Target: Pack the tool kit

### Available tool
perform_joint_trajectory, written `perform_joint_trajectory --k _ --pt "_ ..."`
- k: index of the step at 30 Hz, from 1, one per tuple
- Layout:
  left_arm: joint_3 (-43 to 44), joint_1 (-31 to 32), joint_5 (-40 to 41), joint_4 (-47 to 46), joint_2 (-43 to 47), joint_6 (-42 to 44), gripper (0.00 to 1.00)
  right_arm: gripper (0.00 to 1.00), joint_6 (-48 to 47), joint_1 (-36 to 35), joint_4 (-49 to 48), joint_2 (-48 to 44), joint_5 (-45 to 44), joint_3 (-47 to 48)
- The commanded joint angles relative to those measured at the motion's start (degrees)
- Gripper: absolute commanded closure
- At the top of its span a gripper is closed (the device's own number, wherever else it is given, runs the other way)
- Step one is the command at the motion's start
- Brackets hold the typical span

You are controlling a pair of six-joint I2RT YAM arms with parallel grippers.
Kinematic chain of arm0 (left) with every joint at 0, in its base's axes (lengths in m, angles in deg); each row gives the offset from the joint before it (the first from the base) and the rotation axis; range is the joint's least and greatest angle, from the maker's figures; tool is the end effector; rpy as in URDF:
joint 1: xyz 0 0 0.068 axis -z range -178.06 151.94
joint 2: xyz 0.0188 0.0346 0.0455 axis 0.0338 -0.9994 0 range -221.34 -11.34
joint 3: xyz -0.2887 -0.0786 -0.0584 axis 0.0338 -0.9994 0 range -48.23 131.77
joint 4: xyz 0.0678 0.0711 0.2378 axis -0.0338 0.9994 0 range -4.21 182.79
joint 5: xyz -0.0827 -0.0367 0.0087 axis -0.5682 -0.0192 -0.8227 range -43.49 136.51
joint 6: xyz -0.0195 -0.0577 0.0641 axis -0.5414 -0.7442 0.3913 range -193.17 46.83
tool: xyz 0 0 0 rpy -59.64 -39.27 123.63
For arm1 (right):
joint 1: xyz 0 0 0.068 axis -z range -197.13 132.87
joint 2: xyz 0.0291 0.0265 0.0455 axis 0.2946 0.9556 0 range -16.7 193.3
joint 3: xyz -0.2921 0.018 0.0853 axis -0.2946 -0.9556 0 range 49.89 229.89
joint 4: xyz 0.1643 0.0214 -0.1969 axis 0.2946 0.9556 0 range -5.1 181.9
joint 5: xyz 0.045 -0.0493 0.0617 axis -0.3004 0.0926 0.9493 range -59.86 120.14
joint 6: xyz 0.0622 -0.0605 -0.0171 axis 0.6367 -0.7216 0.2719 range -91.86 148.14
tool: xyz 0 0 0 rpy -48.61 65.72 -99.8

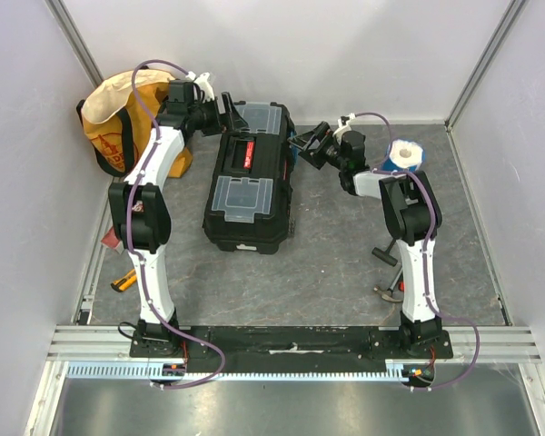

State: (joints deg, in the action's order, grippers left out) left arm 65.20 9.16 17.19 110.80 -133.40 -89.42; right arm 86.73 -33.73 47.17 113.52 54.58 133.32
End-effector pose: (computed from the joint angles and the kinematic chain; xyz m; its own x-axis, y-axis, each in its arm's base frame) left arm 0.5339 -0.1064 0.3094 -0.6715 -0.1609 -0.7234 0.3397 0.8007 -0.4934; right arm 0.5312 0.1923 0.1831 -0.6348 0.6216 -0.4590 -0.2110 0.4321 0.8768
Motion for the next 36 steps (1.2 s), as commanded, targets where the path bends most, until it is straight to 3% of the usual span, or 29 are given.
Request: perform_joint_trajectory --k 1,5,13,25,27,30,32,33,36 --pt "-1.63 4.11 -11.63 9.88 -4.24 4.38 0.09 0.02 -0.48 -3.79 0.2 5.05 8.16 2.95" --pt "-2.07 4.2 -14.18 9.79 -5.03 4.74 0.09 0.02 1.16 -4.4 -1.8 6.54 10.52 4.1" --pt "-2.68 4.55 -17.08 9.7 -5.82 5.26 0.09 0.02 18.57 -5.54 -27.19 11.2 19.58 6.38" --pt "-3.56 5.34 -17.09 9.7 -6.26 5.7 0.08 0.02 18.85 -8.71 -36.89 11.12 25.65 10.52" --pt "-3.65 5.69 -17.0 10.14 -6.52 5.88 0.08 0.18 18.06 -8.97 -36.53 10.85 25.47 10.6" --pt "-3.74 6.4 -16.21 10.67 -6.79 6.32 0.09 0.55 18.4 -9.15 -36.36 11.03 25.3 11.13" --pt "-3.74 6.75 -15.6 10.84 -6.96 6.49 0.09 0.9 19.63 -9.15 -37.93 11.03 24.86 11.13" --pt "-3.74 6.92 -15.33 10.93 -6.96 6.49 0.09 1.0 20.07 -9.15 -38.55 11.03 24.42 11.04" --pt "-3.91 7.28 -14.54 11.11 -6.96 6.58 0.1 1.0 20.78 -9.15 -40.75 10.07 22.76 9.73"
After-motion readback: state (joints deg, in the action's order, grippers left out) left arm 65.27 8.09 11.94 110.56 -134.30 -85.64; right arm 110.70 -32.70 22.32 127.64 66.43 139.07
